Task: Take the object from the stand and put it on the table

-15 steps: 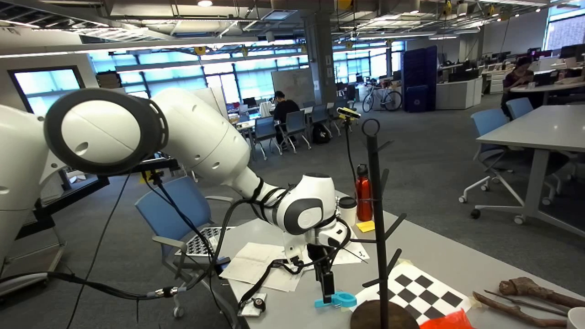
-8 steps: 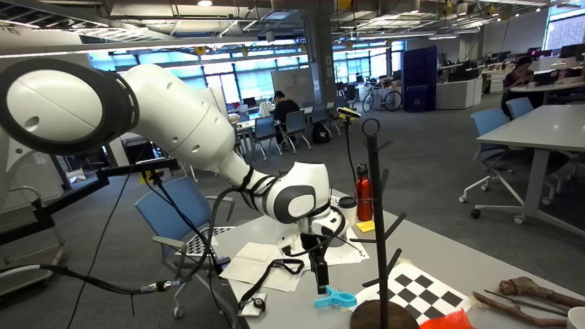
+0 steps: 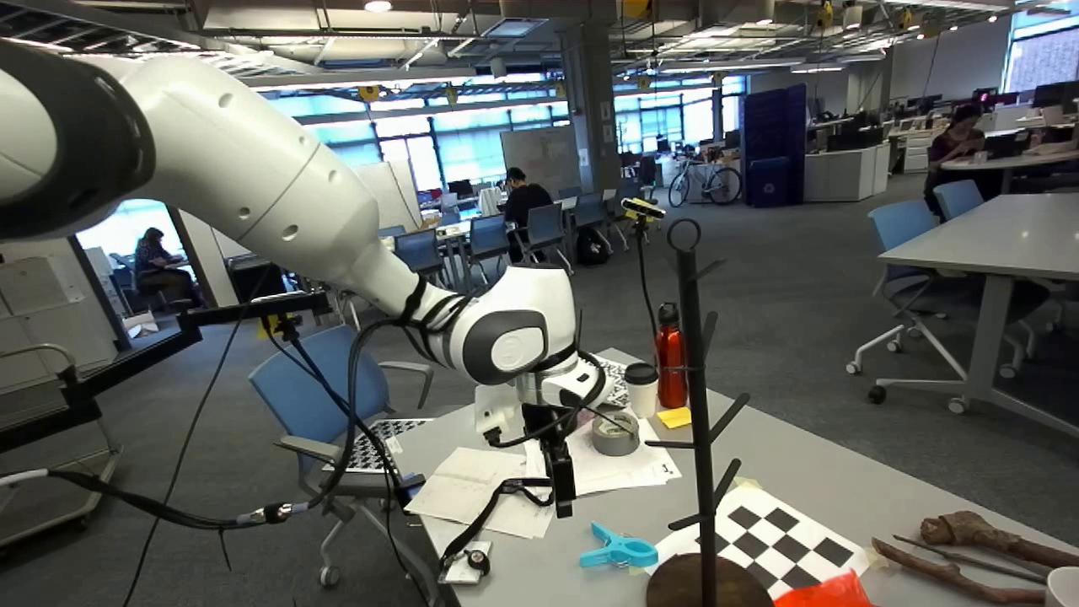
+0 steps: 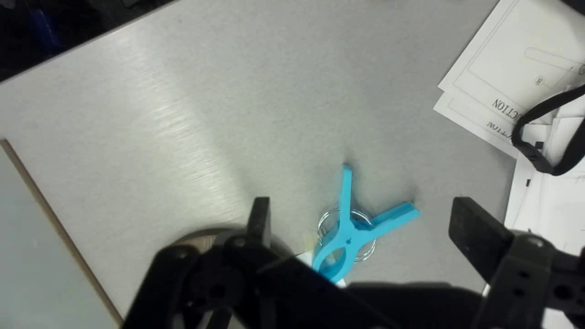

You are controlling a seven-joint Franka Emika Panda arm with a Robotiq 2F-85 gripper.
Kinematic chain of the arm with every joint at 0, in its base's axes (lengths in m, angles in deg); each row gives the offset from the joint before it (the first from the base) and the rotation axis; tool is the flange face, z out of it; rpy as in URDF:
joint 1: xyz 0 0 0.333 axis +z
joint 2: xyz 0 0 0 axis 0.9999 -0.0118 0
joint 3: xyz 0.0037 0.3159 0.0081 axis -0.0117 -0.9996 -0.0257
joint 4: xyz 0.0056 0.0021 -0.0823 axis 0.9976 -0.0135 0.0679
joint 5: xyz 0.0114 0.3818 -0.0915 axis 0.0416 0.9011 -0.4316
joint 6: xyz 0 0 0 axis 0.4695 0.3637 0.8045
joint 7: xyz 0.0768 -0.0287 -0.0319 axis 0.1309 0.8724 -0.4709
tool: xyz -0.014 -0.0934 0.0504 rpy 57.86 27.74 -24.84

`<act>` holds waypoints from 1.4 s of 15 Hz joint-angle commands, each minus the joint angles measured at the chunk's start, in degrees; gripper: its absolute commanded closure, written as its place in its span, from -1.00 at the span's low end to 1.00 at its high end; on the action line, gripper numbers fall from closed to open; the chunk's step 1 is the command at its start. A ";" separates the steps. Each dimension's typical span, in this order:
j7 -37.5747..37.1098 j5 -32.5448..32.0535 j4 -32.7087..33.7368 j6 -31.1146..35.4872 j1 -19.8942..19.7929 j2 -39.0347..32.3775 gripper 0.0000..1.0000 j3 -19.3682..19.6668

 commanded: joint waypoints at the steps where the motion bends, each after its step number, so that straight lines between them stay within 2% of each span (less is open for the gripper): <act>1: 1.08 -0.10 -6.91 -0.52 -0.14 8.52 -1.00 -0.52; 9: 0.18 -1.94 -15.43 -0.39 -1.47 22.04 -1.00 -1.43; 16: -0.34 -5.95 -20.24 1.39 -4.03 30.72 -1.00 -2.89; 19: -0.31 -6.38 -22.02 2.29 -5.31 33.66 -1.00 -3.74; 20: 0.37 -4.99 -18.77 0.09 -5.39 30.02 -1.00 -4.07; 21: 0.41 -5.00 -19.27 0.13 -5.74 30.91 -1.00 -4.33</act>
